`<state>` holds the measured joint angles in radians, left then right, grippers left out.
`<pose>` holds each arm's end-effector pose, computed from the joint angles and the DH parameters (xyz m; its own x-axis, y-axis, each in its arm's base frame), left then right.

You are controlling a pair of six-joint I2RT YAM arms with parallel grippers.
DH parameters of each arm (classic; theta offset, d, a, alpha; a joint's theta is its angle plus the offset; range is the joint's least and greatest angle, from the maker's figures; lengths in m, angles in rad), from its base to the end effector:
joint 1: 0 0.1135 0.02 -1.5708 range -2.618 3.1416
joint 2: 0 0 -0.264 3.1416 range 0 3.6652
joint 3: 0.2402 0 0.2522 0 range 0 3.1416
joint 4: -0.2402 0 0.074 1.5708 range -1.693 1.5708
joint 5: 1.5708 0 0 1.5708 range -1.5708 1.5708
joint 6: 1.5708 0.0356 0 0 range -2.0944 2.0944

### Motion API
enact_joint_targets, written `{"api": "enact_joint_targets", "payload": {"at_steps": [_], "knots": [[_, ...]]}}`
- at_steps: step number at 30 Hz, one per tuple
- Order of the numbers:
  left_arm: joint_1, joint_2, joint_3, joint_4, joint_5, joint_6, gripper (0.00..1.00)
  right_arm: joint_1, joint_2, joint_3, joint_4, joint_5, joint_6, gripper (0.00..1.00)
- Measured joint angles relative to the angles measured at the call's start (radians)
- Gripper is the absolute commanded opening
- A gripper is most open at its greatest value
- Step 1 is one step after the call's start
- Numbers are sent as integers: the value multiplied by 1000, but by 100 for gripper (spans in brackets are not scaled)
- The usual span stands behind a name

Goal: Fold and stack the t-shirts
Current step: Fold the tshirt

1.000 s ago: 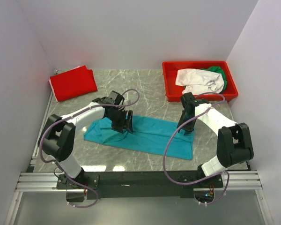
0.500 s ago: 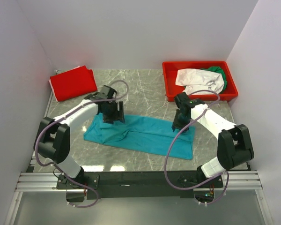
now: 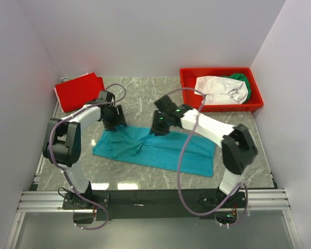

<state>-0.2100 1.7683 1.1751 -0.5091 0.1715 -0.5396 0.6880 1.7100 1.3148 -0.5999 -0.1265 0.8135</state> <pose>0.3486 -0.0805 0.1879 -0.8929 -0.3273 -0.3092 -0.2075 0.9085 -0.3626 0.2794 0.2354 0.2443 -0.9415 0.1593 -0.2971 0.0017 0.8836 0.4683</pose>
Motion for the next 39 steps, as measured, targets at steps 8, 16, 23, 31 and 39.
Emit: {"api": "enact_joint_targets", "payload": {"at_steps": [8,16,23,31,39], "knots": [[64,33,23,-1,-13,8,71,150,245,198,11,-40,46,37],[66,32,32,0,-48,39,72,172,277,208,-54,-40,61,38],[73,26,32,0,-95,55,70,182,291,248,-102,-31,61,39],[77,26,33,-9,-143,64,70,193,321,283,-136,-28,60,38],[77,27,33,-2,-143,66,65,197,361,293,-150,-26,55,39]]}}
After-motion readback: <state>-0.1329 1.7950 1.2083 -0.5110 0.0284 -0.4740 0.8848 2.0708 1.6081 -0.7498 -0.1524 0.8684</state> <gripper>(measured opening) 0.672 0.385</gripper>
